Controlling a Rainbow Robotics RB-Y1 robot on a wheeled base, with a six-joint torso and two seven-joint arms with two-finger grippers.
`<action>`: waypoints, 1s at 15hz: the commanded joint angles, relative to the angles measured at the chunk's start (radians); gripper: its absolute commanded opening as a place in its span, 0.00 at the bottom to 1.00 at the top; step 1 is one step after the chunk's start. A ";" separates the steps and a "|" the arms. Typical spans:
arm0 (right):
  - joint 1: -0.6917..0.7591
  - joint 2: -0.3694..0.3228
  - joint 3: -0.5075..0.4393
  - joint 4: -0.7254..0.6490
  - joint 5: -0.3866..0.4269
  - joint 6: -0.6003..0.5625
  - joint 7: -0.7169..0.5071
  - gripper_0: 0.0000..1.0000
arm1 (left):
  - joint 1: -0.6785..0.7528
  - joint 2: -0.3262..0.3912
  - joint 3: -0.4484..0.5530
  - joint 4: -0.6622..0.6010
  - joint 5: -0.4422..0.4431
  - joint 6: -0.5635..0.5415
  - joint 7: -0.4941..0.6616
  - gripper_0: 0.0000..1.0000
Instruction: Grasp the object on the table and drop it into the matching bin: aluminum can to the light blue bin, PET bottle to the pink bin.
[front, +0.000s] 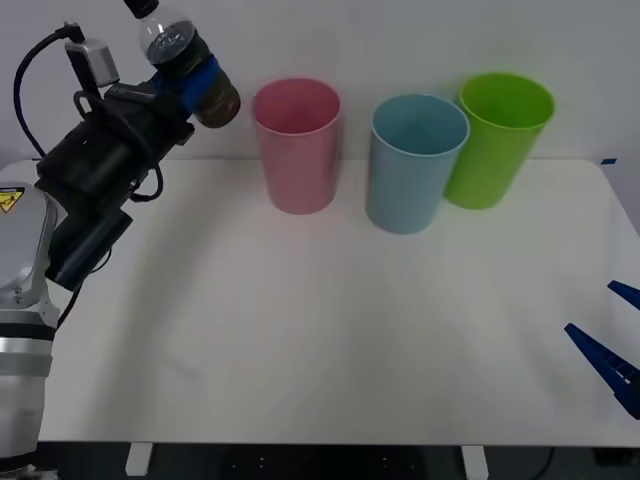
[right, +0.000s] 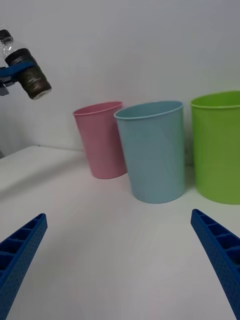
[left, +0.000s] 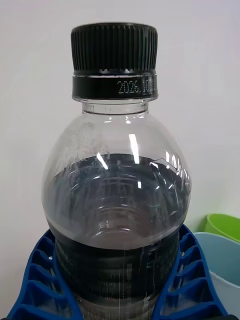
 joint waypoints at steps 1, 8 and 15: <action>0.000 0.000 0.000 0.000 0.000 0.000 0.000 1.00 | -0.065 -0.059 0.005 0.066 -0.079 0.000 -0.006 0.00; 0.000 0.000 0.000 0.000 0.000 0.000 0.000 1.00 | -0.212 -0.191 0.081 0.185 -0.329 0.000 -0.039 0.00; 0.000 0.000 0.000 0.000 0.000 0.000 0.000 1.00 | -0.390 -0.210 0.095 0.408 -0.418 0.048 -0.077 0.00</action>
